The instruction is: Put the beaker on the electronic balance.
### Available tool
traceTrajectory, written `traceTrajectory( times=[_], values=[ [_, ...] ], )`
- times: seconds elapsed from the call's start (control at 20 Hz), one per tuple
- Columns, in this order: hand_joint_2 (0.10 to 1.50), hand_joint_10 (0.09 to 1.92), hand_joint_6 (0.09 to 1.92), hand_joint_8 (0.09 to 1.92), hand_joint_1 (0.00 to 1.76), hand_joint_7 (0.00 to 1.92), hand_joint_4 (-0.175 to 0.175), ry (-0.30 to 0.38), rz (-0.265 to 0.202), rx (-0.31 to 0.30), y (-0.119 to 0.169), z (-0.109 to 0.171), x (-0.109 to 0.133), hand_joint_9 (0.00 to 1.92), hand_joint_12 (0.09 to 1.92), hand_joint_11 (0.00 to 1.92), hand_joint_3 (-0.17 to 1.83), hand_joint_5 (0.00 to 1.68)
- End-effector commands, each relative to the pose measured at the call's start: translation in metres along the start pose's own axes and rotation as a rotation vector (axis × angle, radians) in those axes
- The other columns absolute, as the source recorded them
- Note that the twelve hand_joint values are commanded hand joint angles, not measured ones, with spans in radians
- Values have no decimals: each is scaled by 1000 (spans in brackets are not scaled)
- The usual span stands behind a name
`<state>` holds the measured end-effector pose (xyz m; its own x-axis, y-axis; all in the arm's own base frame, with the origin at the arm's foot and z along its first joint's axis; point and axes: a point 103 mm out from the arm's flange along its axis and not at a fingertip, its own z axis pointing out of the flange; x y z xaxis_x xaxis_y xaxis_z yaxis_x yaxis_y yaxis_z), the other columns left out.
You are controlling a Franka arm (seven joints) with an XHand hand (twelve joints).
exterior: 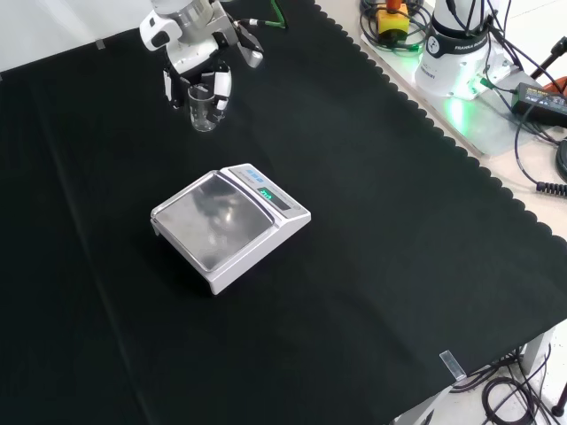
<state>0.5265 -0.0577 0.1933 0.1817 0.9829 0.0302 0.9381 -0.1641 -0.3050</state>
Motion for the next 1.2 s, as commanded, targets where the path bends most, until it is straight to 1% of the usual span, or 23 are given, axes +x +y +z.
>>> traceTrajectory(
  times=[0.05, 0.3, 0.45, 0.6, 0.7, 0.85, 1.2],
  values=[
    [758, 199, 652, 638, 1197, 1531, -175, 10, -2, 3, -6, -1, -13, 1829, 813, 1920, 489, 1244],
    [759, 205, 671, 640, 1195, 1527, -175, 15, -12, -7, -8, -2, -12, 1827, 808, 1920, 496, 1234],
    [763, 210, 688, 642, 1194, 1522, -175, 3, -22, -9, -6, -3, -3, 1824, 804, 1920, 496, 1224],
    [765, 212, 694, 642, 1193, 1518, -175, -8, -37, -4, -2, -7, 14, 1823, 805, 1920, 496, 1219],
    [768, 214, 704, 644, 1192, 1516, -175, -7, -49, 1, 4, -10, 28, 1823, 805, 1920, 493, 1214],
    [773, 218, 716, 647, 1191, 1514, -175, -23, -72, 7, 13, -15, 49, 1821, 804, 1920, 489, 1206],
    [777, 221, 725, 649, 1189, 1510, -175, -27, -150, 10, 28, -27, 90, 1822, 802, 1920, 487, 1201]
  ],
)
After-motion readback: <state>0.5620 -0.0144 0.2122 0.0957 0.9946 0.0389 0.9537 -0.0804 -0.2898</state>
